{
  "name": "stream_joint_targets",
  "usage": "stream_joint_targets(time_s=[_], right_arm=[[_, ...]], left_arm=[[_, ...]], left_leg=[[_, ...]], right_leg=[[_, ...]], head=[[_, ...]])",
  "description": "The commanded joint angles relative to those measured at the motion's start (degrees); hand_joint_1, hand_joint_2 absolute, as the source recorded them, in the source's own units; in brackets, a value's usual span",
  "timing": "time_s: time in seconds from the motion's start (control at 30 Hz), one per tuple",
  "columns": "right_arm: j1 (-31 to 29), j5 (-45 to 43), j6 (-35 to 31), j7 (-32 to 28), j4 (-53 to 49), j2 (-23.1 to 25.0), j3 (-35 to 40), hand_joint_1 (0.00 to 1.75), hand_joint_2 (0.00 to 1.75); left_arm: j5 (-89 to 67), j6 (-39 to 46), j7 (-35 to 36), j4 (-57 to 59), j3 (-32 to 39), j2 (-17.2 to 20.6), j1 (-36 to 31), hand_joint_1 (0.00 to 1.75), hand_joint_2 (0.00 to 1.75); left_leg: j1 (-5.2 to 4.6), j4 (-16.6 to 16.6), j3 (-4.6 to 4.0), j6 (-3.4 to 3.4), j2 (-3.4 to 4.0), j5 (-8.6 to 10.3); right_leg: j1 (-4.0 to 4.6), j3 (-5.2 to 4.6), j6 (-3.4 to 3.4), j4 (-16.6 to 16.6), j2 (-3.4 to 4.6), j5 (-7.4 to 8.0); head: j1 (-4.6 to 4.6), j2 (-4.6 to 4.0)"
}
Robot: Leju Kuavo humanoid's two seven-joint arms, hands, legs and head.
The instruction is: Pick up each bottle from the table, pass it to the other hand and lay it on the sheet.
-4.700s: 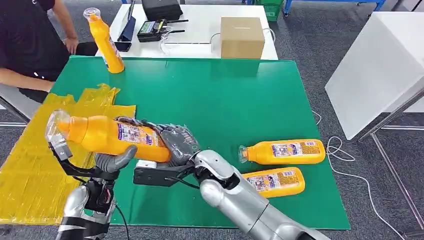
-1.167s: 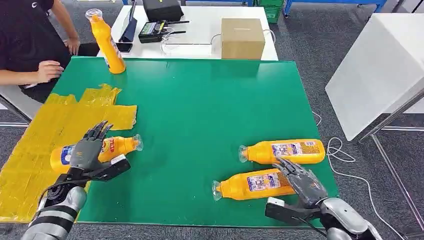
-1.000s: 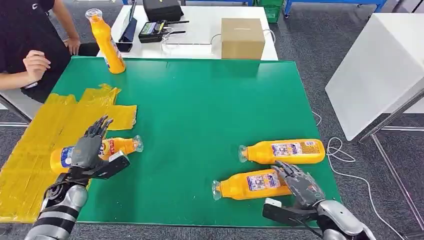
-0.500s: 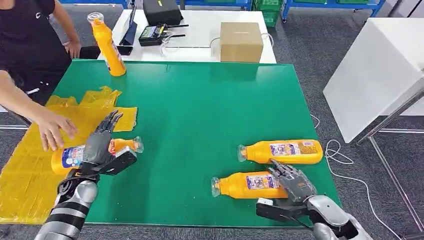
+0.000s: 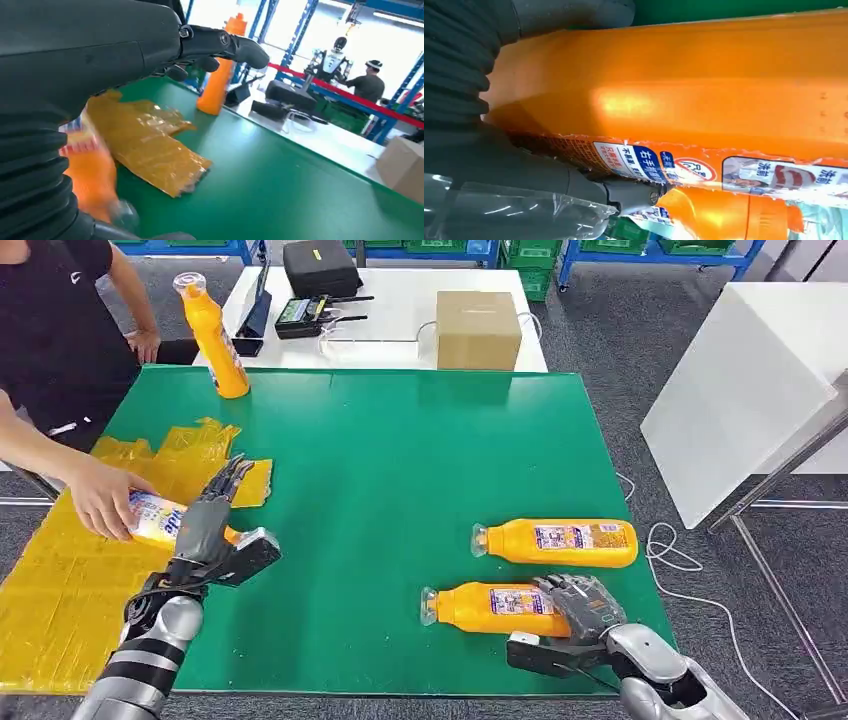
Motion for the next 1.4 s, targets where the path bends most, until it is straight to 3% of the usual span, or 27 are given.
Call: stream_joint_targets(time_s=[0.03,0.43,0.47,0.5,0.53,0.6,0.63,0.67,0.77,0.87,0.97,1.4], right_arm=[[9.18,-7.29,-5.69,1.24,2.73,3.22,-0.19,1.75,1.75],[9.71,-7.44,-5.01,1.88,1.28,2.72,-0.38,1.75,1.75],[10.89,-10.03,-8.84,-0.92,0.11,4.35,-3.31,1.75,1.75],[12.07,-9.72,-11.19,-0.58,-3.09,4.90,-5.20,1.75,1.75],[13.13,-8.12,-12.95,-0.16,-7.45,5.55,-6.85,1.75,1.75],[13.85,-9.76,-13.13,-2.18,-16.38,8.12,-10.93,1.75,1.75],[12.54,-8.43,-15.74,-5.04,-21.71,9.62,-13.05,1.75,1.75],[11.89,-8.75,-13.65,-5.71,-25.03,11.35,-15.15,1.75,1.75],[11.58,-8.39,-11.35,-8.24,-30.04,16.85,-18.22,1.75,1.75],[9.32,-9.62,-11.16,-9.78,-28.18,19.81,-17.45,1.75,1.75],[2.53,-11.40,-9.43,-9.97,-21.80,23.78,-11.95,1.75,1.75],[-4.43,-14.27,-9.75,-7.84,-14.79,26.52,-7.68,1.75,1.75]], left_arm=[[20.34,-16.30,0.22,-7.86,3.99,-3.73,4.03,0.00,1.75],[20.49,-16.59,0.36,-8.73,4.10,-3.61,4.50,0.00,1.75],[27.84,-22.39,0.48,-9.42,6.31,-5.04,5.26,0.00,0.00],[36.27,-29.16,1.49,-11.88,8.59,-6.16,7.60,0.00,0.00],[44.92,-35.65,2.02,-14.98,10.43,-7.03,10.84,0.00,1.75],[54.59,-42.54,3.76,-20.02,11.25,-7.63,16.74,0.00,1.75],[56.56,-45.29,0.58,-24.10,10.45,-8.19,17.61,0.00,1.75],[59.45,-46.43,3.26,-26.99,9.71,-8.90,18.34,0.00,1.75],[62.92,-46.75,5.70,-31.39,4.46,-10.30,20.50,0.00,1.75],[64.44,-46.51,4.87,-31.68,-0.63,-10.85,20.73,0.00,1.75],[69.97,-47.08,5.86,-30.14,-5.74,-12.15,18.86,0.00,1.75],[72.74,-47.35,6.67,-27.59,-7.97,-12.81,15.81,0.00,1.75]], left_leg=[[0.14,0.00,-0.48,-0.02,-0.69,0.21],[0.12,-0.03,-0.07,0.00,-0.53,-0.18],[0.12,-0.04,-0.21,0.01,-0.66,-0.14],[0.12,-0.06,-0.14,0.02,-0.61,-0.17],[0.11,-0.04,0.00,0.02,-0.36,-0.26],[0.03,-0.06,-0.05,0.02,-0.10,-0.34],[0.03,-0.08,-0.25,0.01,-0.10,-0.30],[0.00,-0.03,-0.30,0.02,-0.02,-0.37],[0.01,0.30,-0.81,0.01,-0.07,-0.43],[-0.05,0.10,-1.29,0.03,-0.31,-0.16],[-0.04,0.07,-1.24,0.05,-0.43,-0.11],[-0.07,0.04,-1.32,0.14,-0.55,-0.03]], right_leg=[[0.16,-0.21,-0.21,-0.14,-0.48,0.09],[0.12,0.24,0.02,-0.11,-0.33,-0.18],[0.12,0.10,-0.01,-0.12,-0.40,-0.16],[0.12,0.18,0.01,-0.12,-0.38,-0.19],[0.09,0.25,0.08,-0.09,-0.22,-0.22],[0.02,0.09,0.05,-0.01,0.09,-0.24],[0.02,0.09,-0.01,-0.03,0.16,-0.18],[-0.03,0.52,0.07,0.06,0.18,-0.24],[0.00,-0.01,0.00,0.40,0.20,-0.31],[-0.03,-0.39,0.08,0.24,-0.03,-0.19],[-0.02,-0.31,0.14,0.15,-0.10,-0.14],[-0.09,-0.31,0.13,0.15,-0.21,-0.12]], head=[[0.02,0.00],[0.00,0.00],[0.02,0.00],[0.02,0.00],[0.00,0.00],[0.04,0.00],[0.00,0.00],[0.00,0.00],[0.00,0.00],[-0.02,0.00],[-0.02,0.00],[-0.02,0.00]])
